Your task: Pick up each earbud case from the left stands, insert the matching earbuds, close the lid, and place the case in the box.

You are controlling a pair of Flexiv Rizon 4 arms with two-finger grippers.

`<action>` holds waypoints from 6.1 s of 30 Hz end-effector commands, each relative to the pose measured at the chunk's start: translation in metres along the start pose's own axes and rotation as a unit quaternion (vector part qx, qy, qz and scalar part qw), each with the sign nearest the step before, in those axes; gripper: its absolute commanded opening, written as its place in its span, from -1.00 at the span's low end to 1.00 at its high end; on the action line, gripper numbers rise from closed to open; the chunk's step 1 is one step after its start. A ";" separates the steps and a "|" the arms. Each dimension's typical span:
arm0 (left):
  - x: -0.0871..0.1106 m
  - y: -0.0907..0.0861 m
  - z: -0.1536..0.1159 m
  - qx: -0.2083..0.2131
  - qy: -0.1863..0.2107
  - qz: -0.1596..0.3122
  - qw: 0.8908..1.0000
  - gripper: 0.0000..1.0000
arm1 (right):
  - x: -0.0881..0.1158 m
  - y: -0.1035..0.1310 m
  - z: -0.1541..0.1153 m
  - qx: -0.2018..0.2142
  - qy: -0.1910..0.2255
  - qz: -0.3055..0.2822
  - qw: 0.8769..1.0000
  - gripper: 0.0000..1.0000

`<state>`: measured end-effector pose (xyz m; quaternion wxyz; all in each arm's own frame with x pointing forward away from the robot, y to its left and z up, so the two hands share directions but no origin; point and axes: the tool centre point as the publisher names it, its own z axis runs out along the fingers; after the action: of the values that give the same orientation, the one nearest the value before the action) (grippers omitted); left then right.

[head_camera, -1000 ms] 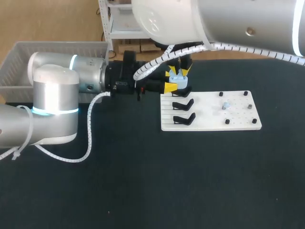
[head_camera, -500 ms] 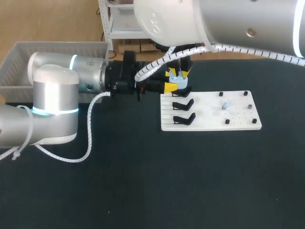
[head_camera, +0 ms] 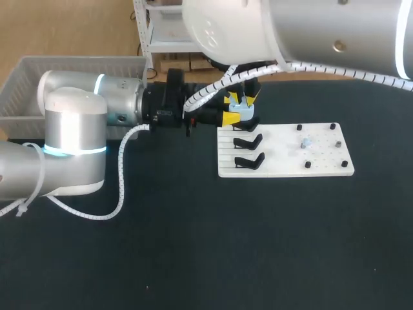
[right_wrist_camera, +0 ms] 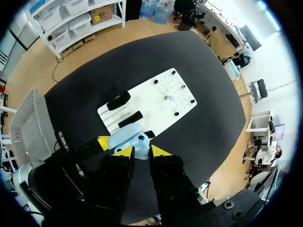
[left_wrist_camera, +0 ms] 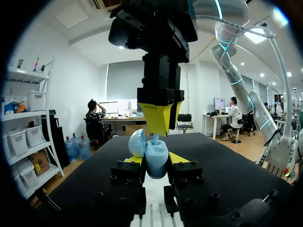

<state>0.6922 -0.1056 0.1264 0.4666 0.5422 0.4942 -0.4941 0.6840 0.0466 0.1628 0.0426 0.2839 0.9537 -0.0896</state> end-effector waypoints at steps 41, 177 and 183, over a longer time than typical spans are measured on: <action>0.001 -0.002 0.000 -0.003 -0.001 0.002 1.000 -1.00 | 0.000 -0.081 -0.028 -0.177 -0.097 -0.081 0.976 0.35; 0.001 -0.002 0.000 -0.003 -0.001 0.002 1.000 -1.00 | -0.040 -0.098 -0.042 -0.207 -0.029 -0.274 0.939 -1.00; 0.001 -0.002 0.000 -0.003 -0.001 0.002 1.000 -1.00 | -0.018 -0.080 -0.053 -0.195 -0.046 -0.322 0.926 -1.00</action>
<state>0.6922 -0.1056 0.1264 0.4667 0.5420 0.4943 -0.4941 0.6537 -0.0310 0.2263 0.1115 -0.0524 0.9885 0.0876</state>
